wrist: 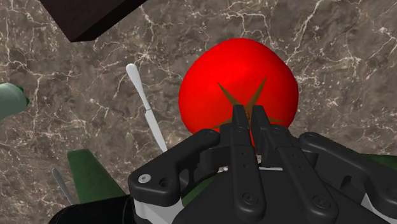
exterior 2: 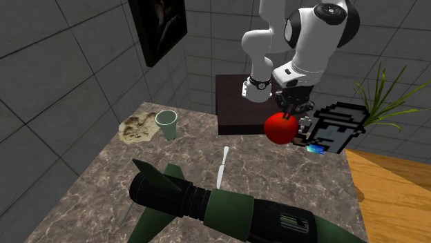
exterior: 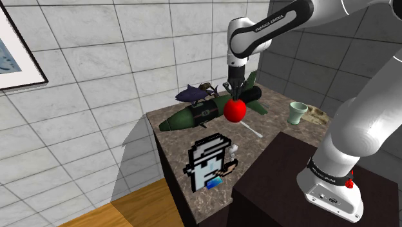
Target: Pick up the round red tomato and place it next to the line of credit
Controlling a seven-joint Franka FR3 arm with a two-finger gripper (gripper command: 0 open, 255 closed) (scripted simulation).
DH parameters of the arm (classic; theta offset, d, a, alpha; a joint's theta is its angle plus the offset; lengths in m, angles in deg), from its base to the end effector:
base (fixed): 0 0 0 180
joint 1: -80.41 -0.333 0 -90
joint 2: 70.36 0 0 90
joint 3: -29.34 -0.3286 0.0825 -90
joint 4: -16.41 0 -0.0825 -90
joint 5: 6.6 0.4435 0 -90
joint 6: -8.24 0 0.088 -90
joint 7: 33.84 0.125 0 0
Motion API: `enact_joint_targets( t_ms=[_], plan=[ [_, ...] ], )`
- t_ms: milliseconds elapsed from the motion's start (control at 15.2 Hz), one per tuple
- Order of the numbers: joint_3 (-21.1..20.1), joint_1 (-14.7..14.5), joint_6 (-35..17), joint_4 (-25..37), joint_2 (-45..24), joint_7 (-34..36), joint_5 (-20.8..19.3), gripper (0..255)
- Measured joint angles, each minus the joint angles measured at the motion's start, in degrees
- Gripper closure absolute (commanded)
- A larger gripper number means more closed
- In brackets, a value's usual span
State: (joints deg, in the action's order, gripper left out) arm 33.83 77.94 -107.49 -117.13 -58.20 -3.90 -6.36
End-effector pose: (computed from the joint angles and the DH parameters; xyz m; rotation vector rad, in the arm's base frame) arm 0.5080 -0.0175 0.3777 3.0123 -0.8617 -0.1586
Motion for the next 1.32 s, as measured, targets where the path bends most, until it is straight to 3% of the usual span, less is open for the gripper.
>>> enact_joint_targets(
  t_ms=[726, 1320],
  plan=[
    [-8.80, -6.98, -0.69, 4.38, -4.60, 13.97, 3.31, 255],
    [-9.39, -7.41, -6.27, 2.24, -8.04, 14.76, 3.40, 255]
  ],
)
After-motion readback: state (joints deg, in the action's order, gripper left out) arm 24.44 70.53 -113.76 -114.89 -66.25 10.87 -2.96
